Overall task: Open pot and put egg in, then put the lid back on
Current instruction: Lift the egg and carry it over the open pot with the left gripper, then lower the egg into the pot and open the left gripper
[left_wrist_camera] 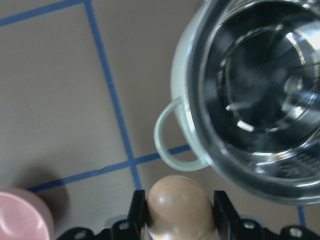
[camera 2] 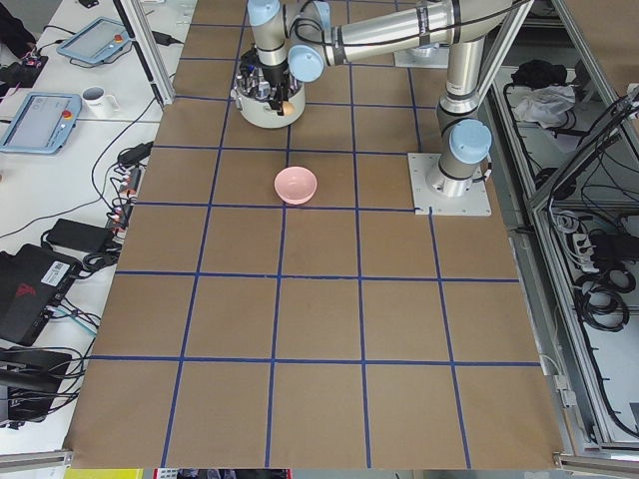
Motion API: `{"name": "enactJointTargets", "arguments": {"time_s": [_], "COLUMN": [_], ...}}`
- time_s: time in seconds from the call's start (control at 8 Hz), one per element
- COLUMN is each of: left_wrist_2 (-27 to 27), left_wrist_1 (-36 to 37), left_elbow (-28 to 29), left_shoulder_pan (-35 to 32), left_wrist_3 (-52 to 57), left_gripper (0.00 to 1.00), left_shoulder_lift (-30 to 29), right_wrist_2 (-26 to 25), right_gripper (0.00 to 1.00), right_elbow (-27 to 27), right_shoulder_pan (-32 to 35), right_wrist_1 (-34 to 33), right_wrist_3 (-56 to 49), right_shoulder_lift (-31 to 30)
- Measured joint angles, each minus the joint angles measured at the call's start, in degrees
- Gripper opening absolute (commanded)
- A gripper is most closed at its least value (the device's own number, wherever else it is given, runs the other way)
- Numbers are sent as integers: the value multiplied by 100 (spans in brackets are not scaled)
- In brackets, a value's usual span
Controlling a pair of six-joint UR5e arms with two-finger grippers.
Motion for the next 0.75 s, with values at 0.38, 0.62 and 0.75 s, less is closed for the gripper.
{"name": "enactJointTargets", "arguments": {"time_s": [0.38, 0.62, 0.75], "left_wrist_2": [-236, -267, -260], "left_wrist_1": [1666, 2418, 2552], "left_elbow": [140, 127, 115], "left_shoulder_pan": [-1022, -1221, -1244], "left_wrist_3": [-502, -510, -485], "left_gripper": [8, 6, 7], "left_shoulder_lift": [-697, -1064, -1185], "right_wrist_2": [60, 73, 76], "right_gripper": [0, 0, 0], "right_elbow": [0, 0, 1], "right_shoulder_pan": [-2, -2, -2], "right_wrist_1": [2, 2, 3], "right_wrist_3": [0, 0, 0], "right_shoulder_lift": [0, 0, -1]}}
